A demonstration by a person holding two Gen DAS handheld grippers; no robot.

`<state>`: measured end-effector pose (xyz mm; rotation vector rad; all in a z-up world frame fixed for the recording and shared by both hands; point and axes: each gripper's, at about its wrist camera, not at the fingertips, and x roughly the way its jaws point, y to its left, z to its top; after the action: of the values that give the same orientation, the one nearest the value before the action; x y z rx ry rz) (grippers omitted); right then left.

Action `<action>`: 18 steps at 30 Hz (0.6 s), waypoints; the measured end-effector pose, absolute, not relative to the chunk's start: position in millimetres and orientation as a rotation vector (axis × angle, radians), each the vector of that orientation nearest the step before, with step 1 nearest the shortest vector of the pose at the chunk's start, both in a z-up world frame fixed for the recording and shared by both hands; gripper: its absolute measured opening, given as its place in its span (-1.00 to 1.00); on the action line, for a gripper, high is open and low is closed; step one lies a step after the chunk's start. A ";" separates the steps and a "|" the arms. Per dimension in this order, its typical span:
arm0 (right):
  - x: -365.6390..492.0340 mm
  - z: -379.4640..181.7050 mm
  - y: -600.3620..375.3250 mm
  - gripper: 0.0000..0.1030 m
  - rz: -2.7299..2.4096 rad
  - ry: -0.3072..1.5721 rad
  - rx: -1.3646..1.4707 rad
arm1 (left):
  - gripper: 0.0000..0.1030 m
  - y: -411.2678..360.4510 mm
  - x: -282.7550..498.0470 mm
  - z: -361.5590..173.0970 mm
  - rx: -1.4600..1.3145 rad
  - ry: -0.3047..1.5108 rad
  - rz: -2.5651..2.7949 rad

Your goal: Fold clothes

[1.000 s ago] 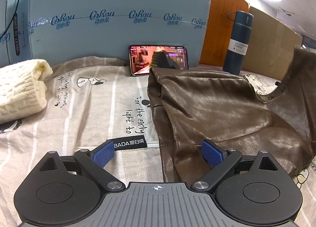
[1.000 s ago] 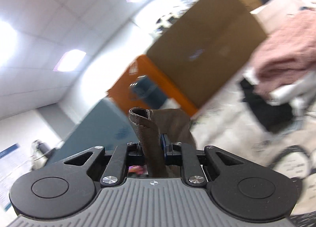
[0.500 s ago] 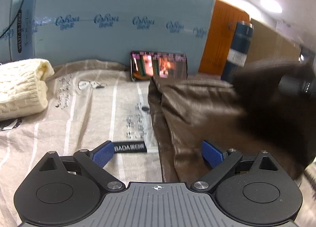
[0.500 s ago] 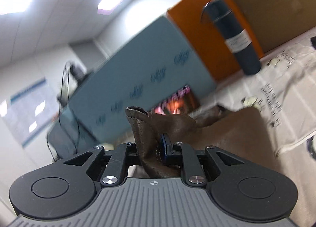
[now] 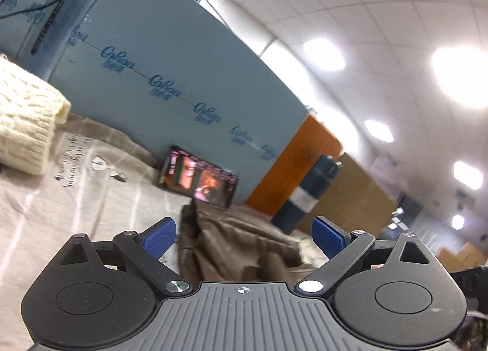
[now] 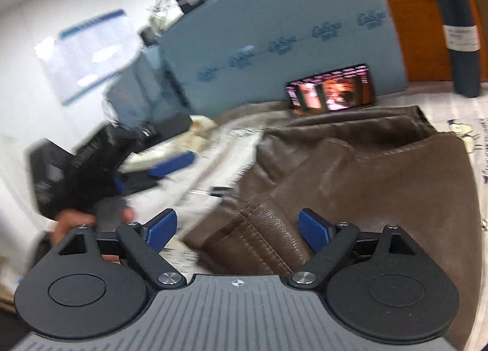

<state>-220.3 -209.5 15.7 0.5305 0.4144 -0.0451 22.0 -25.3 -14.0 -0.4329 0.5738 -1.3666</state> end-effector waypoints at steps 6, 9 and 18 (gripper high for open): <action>-260.1 31.4 -265.2 0.86 -0.075 0.240 0.634 | 0.90 -56.1 24.7 -21.2 -0.619 0.937 -1.591; -273.8 19.5 -288.4 0.86 -0.048 0.202 0.754 | 0.89 -80.4 16.2 -19.0 -0.505 1.065 -1.516; -268.4 -1.5 -302.1 0.86 0.114 0.251 0.851 | 0.88 -110.4 -5.5 -30.1 -0.242 1.063 -1.478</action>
<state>-268.4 -302.1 -1.5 0.8514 0.2510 0.1139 -5.5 -110.4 -30.1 -0.2416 1.0633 -1.4780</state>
